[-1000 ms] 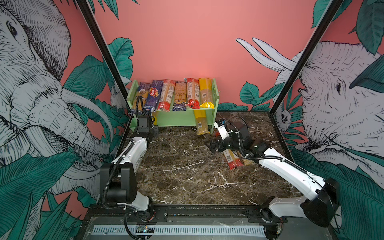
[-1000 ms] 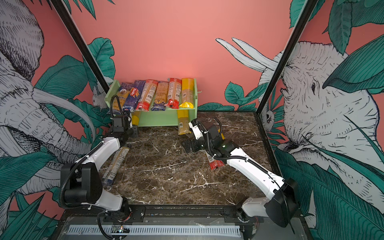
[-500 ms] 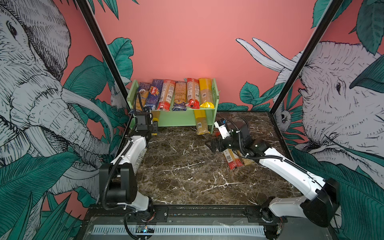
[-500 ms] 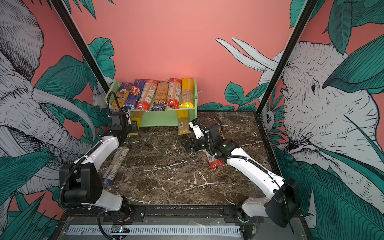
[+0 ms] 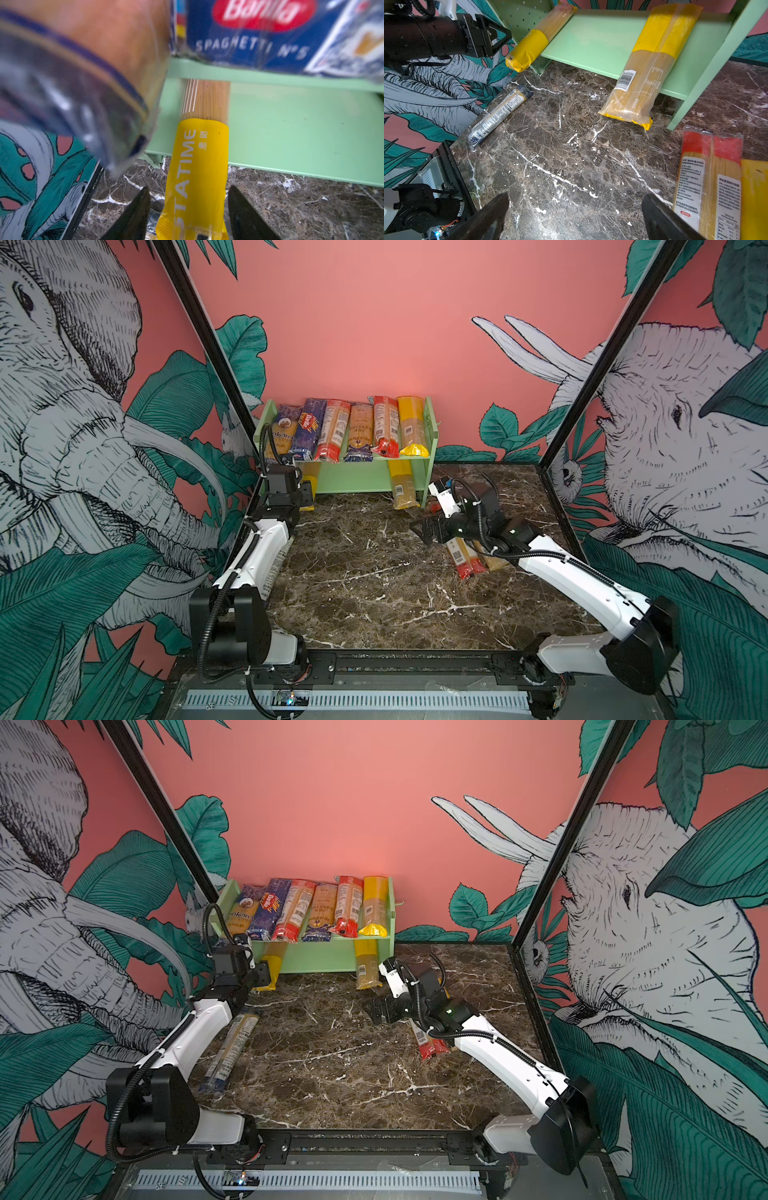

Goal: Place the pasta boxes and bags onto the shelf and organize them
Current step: 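Stand the STATIME pack against the shelf's lower front and open the left gripper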

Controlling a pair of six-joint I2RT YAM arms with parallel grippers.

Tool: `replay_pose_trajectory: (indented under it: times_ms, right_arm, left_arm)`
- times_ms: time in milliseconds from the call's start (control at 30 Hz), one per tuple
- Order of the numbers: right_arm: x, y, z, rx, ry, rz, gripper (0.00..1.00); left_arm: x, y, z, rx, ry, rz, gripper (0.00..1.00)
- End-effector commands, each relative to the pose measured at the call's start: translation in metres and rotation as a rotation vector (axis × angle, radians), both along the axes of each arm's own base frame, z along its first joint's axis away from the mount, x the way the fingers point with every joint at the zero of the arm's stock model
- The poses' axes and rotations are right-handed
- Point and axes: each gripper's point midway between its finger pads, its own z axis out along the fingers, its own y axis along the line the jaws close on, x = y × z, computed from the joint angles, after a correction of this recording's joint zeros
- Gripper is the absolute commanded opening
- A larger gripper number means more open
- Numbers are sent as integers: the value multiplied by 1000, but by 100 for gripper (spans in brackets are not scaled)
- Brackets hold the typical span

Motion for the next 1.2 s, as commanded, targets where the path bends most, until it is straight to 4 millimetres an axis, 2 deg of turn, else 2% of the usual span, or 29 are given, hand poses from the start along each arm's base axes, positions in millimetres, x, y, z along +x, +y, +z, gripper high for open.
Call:
replay_pose_trajectory:
  times_ms: [0,233,600,733,800,933,1167]
  right_arm:
    - [-1,-1,11,38,-26,4,99]
    - [-6,-5,13,41,-29,0,99]
    - [-7,-8,16,51,-28,-11,99]
    - [-6,-9,16,46,-32,-18,99]
    - [-6,-9,16,42,-31,-19,99]
    - [-4,-9,15,37,-30,-23,99]
    - [-2,-7,15,32,-28,-25,99]
  left_arm:
    - [-10,-2,-15,-42,49,7,61]
    - [-12,-7,-37,-70,117,-5,63]
    - [-6,-1,-52,-46,169,22,62]
    - [-4,2,-53,-32,175,38,57]
    - [-2,4,-54,-26,178,45,52]
    - [1,5,-54,-32,172,55,33]
    - [3,12,-49,-2,166,90,16]
